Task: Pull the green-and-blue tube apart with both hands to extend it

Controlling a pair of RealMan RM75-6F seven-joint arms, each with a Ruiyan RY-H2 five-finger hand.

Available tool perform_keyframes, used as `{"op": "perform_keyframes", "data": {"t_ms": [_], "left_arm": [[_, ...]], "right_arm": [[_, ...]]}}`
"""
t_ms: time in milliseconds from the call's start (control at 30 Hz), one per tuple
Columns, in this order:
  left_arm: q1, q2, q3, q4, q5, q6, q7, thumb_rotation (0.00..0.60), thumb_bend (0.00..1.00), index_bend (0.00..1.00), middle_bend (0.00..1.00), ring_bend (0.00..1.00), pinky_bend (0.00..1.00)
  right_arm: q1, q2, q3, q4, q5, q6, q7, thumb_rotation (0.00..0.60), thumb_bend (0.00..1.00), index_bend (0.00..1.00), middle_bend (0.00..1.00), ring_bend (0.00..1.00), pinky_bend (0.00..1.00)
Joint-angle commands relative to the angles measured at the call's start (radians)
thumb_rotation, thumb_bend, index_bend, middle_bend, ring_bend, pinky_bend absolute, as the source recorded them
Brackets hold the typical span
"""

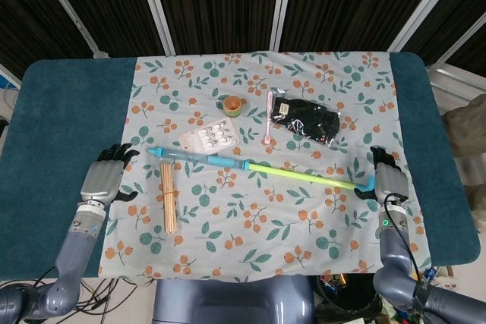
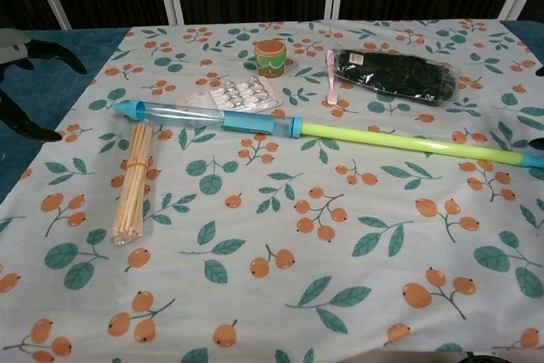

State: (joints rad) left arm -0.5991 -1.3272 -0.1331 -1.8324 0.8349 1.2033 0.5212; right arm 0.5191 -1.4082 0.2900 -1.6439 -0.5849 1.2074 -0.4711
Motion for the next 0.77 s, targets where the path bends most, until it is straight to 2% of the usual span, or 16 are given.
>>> {"op": "perform_keyframes", "data": {"t_ms": [33,133,267,367,500,567,633,767], "left_arm": [[0.032,0.033,0.007,-0.026,0.048,0.024,-0.050,0.600,0.16,0.19,0.06,0.02,0.10],[0.073,0.075,0.028,-0.045,0.130,0.056,-0.108,0.600,0.13,0.17,0.05,0.02,0.10],[0.158,0.150,0.085,-0.050,0.296,0.128,-0.223,0.600,0.07,0.03,0.01,0.01,0.06],[0.223,0.194,0.131,-0.028,0.403,0.197,-0.289,0.600,0.05,0.00,0.00,0.00,0.03],[0.318,0.216,0.187,0.054,0.543,0.326,-0.353,0.600,0.05,0.00,0.00,0.00,0.00],[0.360,0.214,0.204,0.093,0.586,0.382,-0.377,0.600,0.05,0.00,0.00,0.00,0.00],[0.426,0.205,0.232,0.153,0.630,0.464,-0.412,0.600,0.05,0.00,0.00,0.00,0.00],[0.481,0.162,0.241,0.269,0.672,0.519,-0.462,0.600,0.05,0.00,0.00,0.00,0.00]], "right_arm": [[-0.022,0.034,-0.019,-0.030,-0.048,0.020,0.014,0.600,0.12,0.04,0.00,0.00,0.17],[-0.059,0.085,-0.051,-0.070,-0.127,0.044,0.042,0.600,0.12,0.04,0.00,0.00,0.17],[-0.134,0.182,-0.118,-0.122,-0.296,0.100,0.105,0.600,0.08,0.04,0.00,0.00,0.17],[-0.193,0.246,-0.169,-0.141,-0.422,0.155,0.158,0.600,0.03,0.01,0.00,0.00,0.16],[-0.273,0.315,-0.236,-0.138,-0.578,0.241,0.220,0.600,0.00,0.00,0.00,0.00,0.16],[-0.310,0.338,-0.260,-0.143,-0.635,0.284,0.256,0.600,0.00,0.00,0.00,0.00,0.16],[-0.366,0.361,-0.307,-0.134,-0.726,0.349,0.292,0.600,0.00,0.00,0.00,0.00,0.16],[-0.412,0.350,-0.336,-0.070,-0.824,0.410,0.325,0.600,0.00,0.00,0.00,0.00,0.16]]}}
